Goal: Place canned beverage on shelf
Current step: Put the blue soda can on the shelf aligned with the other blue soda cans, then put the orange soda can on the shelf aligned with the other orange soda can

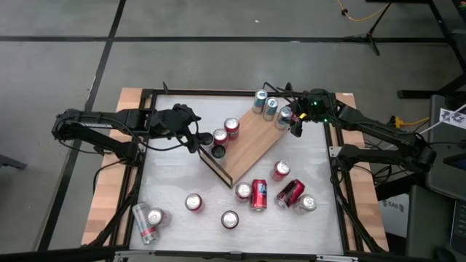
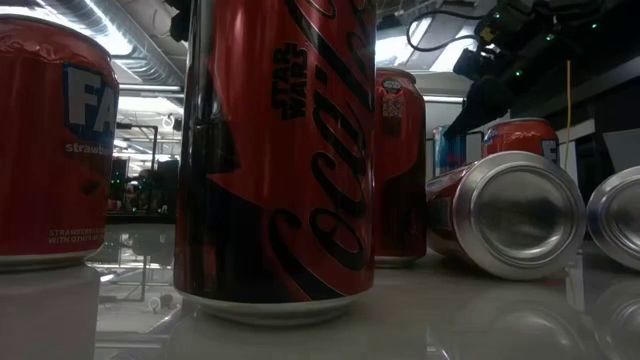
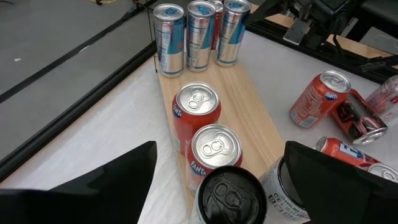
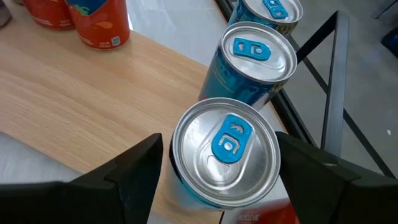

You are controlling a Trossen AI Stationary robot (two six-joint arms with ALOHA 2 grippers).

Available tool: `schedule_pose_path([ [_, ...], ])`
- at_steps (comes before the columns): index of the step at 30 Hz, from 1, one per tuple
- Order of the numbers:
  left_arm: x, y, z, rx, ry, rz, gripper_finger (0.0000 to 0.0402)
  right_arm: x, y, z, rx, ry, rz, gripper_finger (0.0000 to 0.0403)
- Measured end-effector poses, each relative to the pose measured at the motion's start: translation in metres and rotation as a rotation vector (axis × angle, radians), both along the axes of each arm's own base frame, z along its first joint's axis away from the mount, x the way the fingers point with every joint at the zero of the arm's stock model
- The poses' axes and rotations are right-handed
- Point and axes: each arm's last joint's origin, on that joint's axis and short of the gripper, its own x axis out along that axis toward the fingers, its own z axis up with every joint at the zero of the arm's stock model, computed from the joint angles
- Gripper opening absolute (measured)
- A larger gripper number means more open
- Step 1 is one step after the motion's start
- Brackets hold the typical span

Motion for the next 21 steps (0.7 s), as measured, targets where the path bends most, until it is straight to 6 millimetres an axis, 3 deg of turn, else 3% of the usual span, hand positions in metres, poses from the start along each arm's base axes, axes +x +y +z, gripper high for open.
schedule_pose_path([
  [7, 0.0, 0.0, 0.0, 0.0, 0.0, 0.0, 0.0346, 0.0, 0.0, 0.0, 0.0, -0.001, 0.0, 0.0319],
  [15, 0.0, 0.0, 0.0, 0.0, 0.001, -0.001, 0.0346, 0.001, -0.001, 0.002, -0.015, -0.018, -0.003, 0.032],
  [21, 0.0, 0.0, 0.0, 0.0, 0.001, -0.001, 0.0346, 0.002, -0.003, 0.014, -0.037, -0.042, -0.012, 0.0321],
])
